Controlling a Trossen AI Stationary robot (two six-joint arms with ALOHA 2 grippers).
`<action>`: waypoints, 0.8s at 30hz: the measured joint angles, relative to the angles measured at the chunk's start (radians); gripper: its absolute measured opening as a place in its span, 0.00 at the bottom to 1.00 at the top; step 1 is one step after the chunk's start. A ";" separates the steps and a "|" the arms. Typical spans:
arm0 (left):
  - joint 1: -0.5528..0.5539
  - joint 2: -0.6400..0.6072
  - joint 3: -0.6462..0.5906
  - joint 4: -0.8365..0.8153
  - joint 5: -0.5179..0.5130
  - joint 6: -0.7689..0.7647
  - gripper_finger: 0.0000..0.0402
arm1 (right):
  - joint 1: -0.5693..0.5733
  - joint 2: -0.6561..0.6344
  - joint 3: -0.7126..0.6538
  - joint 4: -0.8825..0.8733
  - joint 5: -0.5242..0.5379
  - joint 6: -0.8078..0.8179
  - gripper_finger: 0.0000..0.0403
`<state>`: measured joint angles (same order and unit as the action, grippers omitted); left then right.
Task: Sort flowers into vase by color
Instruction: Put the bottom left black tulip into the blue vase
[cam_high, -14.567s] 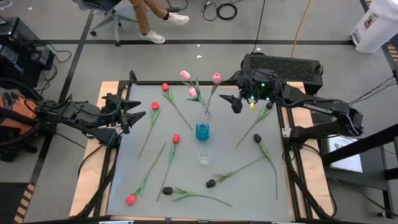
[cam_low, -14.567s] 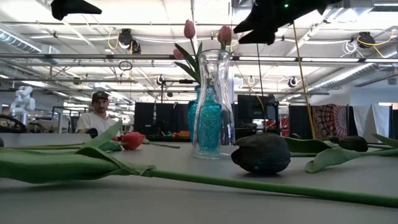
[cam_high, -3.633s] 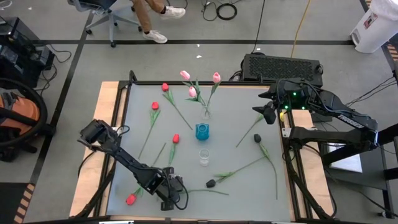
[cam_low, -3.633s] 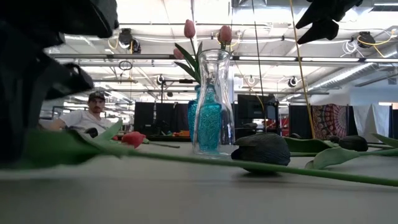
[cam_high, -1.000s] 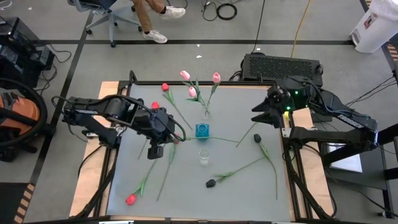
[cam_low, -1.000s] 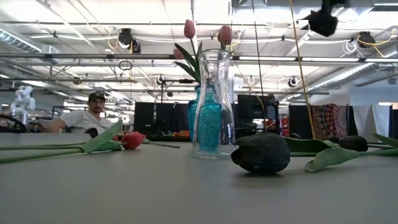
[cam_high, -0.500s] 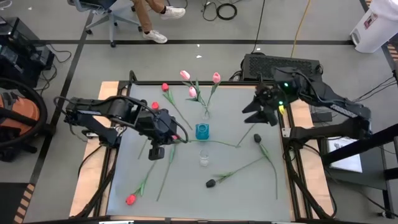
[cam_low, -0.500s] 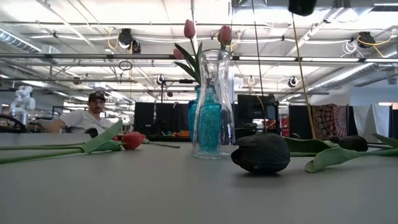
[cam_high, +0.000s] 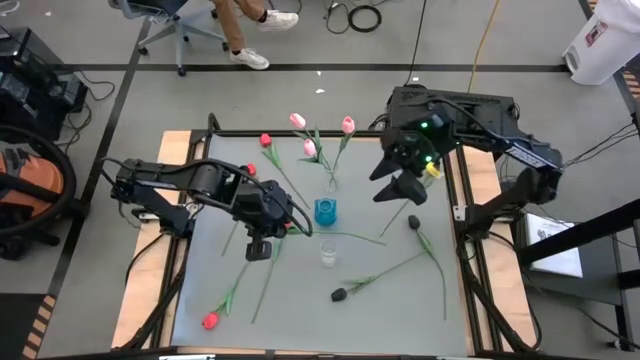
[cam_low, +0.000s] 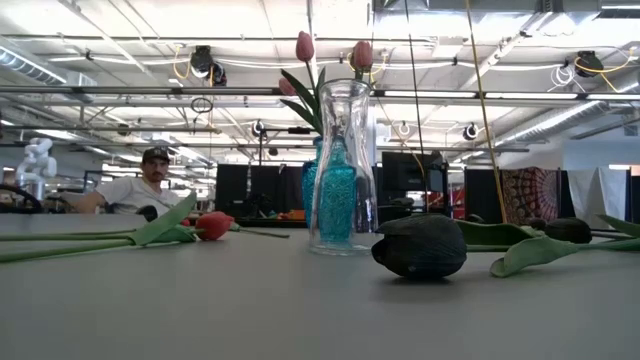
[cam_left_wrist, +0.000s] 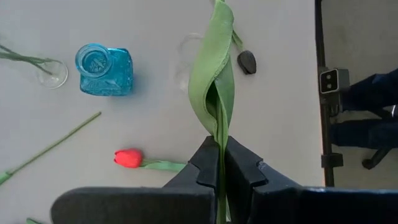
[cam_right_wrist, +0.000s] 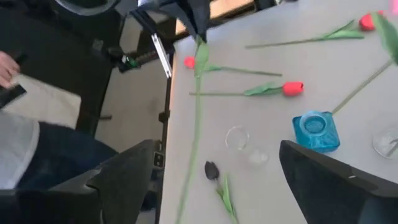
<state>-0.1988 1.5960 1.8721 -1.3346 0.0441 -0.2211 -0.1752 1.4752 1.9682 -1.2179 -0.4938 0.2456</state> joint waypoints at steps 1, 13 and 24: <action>0.004 0.002 0.000 0.000 0.000 -0.001 0.03 | 0.009 0.021 0.026 -0.016 0.009 -0.006 0.84; 0.059 0.016 0.002 0.063 0.016 0.032 0.03 | 0.076 0.150 0.086 -0.051 0.098 -0.025 0.84; 0.088 0.095 0.001 0.110 0.032 0.104 0.03 | 0.101 0.207 0.086 -0.049 0.126 -0.023 0.84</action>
<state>-0.1111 1.6914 1.8732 -1.2242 0.0766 -0.1171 -0.0741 1.6820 2.0541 -1.2668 -0.3679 0.2227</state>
